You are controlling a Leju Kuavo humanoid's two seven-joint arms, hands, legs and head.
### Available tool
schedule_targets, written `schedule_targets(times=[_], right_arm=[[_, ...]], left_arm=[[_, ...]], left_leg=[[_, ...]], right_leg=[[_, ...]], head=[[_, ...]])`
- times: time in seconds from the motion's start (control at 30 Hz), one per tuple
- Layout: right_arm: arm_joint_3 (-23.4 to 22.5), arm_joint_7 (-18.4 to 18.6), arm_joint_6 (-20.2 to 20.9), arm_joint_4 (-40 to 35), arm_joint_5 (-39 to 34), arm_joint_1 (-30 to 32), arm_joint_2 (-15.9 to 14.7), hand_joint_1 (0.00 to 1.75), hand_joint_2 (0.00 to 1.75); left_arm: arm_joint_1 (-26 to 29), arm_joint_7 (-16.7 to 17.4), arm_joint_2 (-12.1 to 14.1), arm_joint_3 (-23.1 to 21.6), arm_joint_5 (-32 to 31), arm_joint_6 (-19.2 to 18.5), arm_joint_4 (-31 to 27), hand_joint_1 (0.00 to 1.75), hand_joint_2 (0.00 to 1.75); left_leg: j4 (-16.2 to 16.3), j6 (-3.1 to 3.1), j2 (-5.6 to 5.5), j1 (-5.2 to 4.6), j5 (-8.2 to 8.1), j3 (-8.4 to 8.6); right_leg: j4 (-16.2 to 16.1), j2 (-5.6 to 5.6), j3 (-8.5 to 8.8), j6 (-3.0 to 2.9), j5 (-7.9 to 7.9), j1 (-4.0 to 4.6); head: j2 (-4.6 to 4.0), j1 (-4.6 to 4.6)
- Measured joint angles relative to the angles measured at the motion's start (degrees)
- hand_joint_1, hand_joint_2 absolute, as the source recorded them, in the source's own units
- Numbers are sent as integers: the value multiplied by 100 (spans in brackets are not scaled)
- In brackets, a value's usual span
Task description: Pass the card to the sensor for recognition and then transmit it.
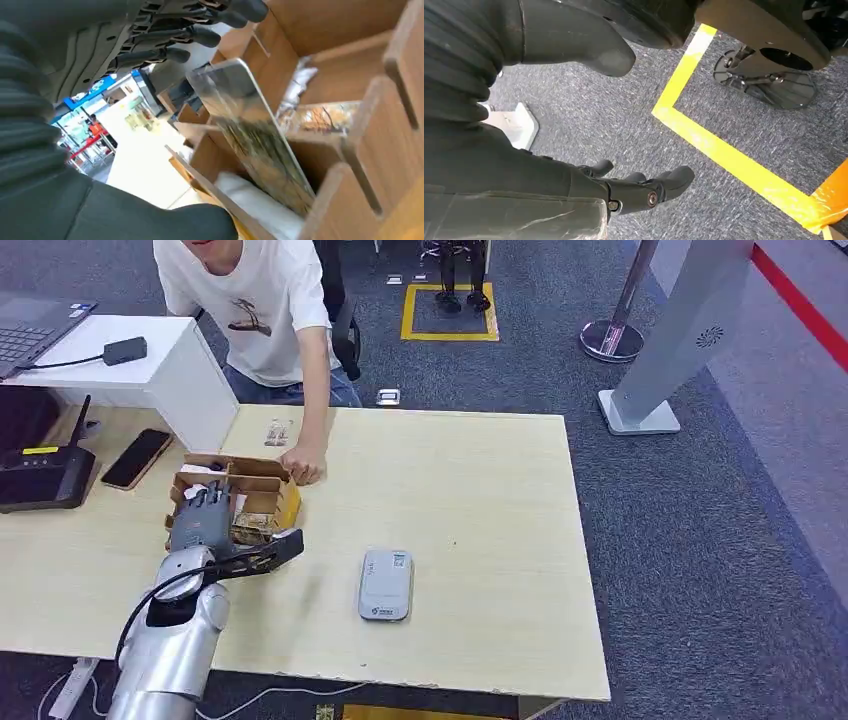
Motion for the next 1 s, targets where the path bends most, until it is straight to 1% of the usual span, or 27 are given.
schedule_targets(times=[0.1, 0.23, 0.57, 0.6, 0.7, 0.83, 0.87, 0.9, 1.0], right_arm=[[2, 11, 9, 0, 2, -15, 0, 0, 175], [2, 39, 4, 2, 2, -31, -2, 0, 175], [2, 44, 0, 2, 2, -32, -7, 0, 175], [2, 42, 0, 2, 2, -32, -7, 0, 175], [2, 35, 2, 4, 15, -37, -13, 0, 175], [2, 33, 11, 4, 20, -44, -28, 0, 175], [2, 17, 17, 4, 20, -46, -33, 0, 175], [2, 2, 20, 7, 15, -54, -39, 0, 175], [2, -26, 15, 11, -35, -62, -42, 0, 175]], left_arm=[[-122, -87, -7, 109, 0, 39, 232, 0, 175], [-237, -98, -22, 181, 0, 114, 450, 0, 175], [-304, -96, -46, 186, 0, 122, 599, 0, 175], [-310, -96, -50, 186, 0, 107, 601, 0, 175], [-466, -258, -31, 181, 0, -218, 629, 0, 175], [-686, -352, 18, 181, 0, -424, 669, 0, 175], [-772, -415, 59, 168, 0, -557, 716, 0, 175], [-875, -472, 105, 129, 0, -570, 787, 0, 175], [-1190, -544, 214, -18, 0, -393, 857, 0, 175]], left_leg=[[0, 0, 0, 0, 0, 0], [0, 0, 0, 0, 0, 1], [0, 0, 0, 0, 0, 1], [0, 0, 0, 0, 0, 1], [1, 0, -2, 0, 0, 0], [1, 0, -1, 0, 1, 1], [2, 0, -2, 1, 3, 1], [2, 0, -2, 1, 8, -1], [2, 0, -1, 1, 9, -3]], right_leg=[[0, 0, 0, 0, 0, 0], [0, 0, 0, 0, 0, 0], [0, 1, -1, 0, 0, 0], [0, 1, -1, 0, 0, 0], [0, -1, -1, 0, 0, 0], [0, 0, -1, 0, 1, 0], [0, -1, -2, 0, 2, 0], [0, -1, -4, 1, 5, 1], [0, -1, -5, -1, 8, 1]], head=[[0, 0], [0, 0], [0, 0], [0, 0], [0, 2], [0, 0], [0, 2], [0, 0], [0, 0]])
